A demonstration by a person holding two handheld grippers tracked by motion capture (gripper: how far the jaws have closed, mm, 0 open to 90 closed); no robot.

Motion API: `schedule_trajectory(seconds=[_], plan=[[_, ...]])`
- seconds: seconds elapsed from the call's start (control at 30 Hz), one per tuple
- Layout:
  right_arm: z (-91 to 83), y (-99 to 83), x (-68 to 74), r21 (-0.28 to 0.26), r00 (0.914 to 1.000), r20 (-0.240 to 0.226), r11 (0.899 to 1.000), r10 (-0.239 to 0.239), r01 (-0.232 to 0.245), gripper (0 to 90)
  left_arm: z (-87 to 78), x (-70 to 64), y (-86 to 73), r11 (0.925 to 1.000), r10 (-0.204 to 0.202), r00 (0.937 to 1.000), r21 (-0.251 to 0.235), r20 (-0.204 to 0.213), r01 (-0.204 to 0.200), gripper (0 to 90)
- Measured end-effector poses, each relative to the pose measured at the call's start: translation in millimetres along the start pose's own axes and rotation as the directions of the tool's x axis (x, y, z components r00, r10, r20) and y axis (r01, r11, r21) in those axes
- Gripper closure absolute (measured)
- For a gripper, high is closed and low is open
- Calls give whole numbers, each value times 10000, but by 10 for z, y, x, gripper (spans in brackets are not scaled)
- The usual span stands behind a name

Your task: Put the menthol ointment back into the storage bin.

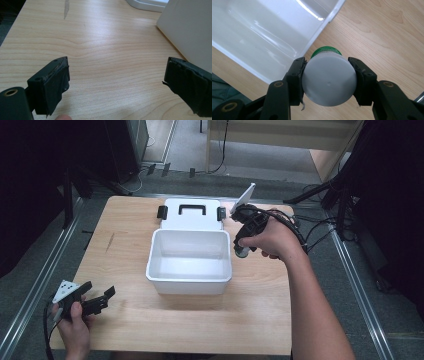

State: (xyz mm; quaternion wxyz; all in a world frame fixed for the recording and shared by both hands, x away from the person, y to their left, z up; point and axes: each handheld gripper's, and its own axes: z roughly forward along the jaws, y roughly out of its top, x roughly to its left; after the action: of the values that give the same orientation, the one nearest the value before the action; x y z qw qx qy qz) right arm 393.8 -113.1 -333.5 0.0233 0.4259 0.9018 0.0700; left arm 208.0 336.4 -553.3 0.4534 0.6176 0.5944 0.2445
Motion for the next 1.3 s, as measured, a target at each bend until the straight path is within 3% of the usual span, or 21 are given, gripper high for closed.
schedule_trajectory(seconds=[0.63,0.93,1.0,1.13,1.3], plan=[[114,241,282,67,9964,-335,9970,-773,775,514,-2,6,1,10000,-33,10000,15,52,33,68],[143,294,376,-245,9906,-508,9918,-1266,1255,514,0,7,2,10000,-37,10000,26,66,36,68],[165,303,399,-351,9849,-608,9864,-1622,1603,514,0,8,2,10000,-40,10000,29,72,39,68],[223,321,461,-558,9646,-654,9661,-2556,2522,513,-1,11,0,10000,-79,9999,8,82,79,68],[295,345,489,-690,9432,-681,9446,-3253,3208,513,-1,14,0,10000,-90,9999,-12,89,90,68]])
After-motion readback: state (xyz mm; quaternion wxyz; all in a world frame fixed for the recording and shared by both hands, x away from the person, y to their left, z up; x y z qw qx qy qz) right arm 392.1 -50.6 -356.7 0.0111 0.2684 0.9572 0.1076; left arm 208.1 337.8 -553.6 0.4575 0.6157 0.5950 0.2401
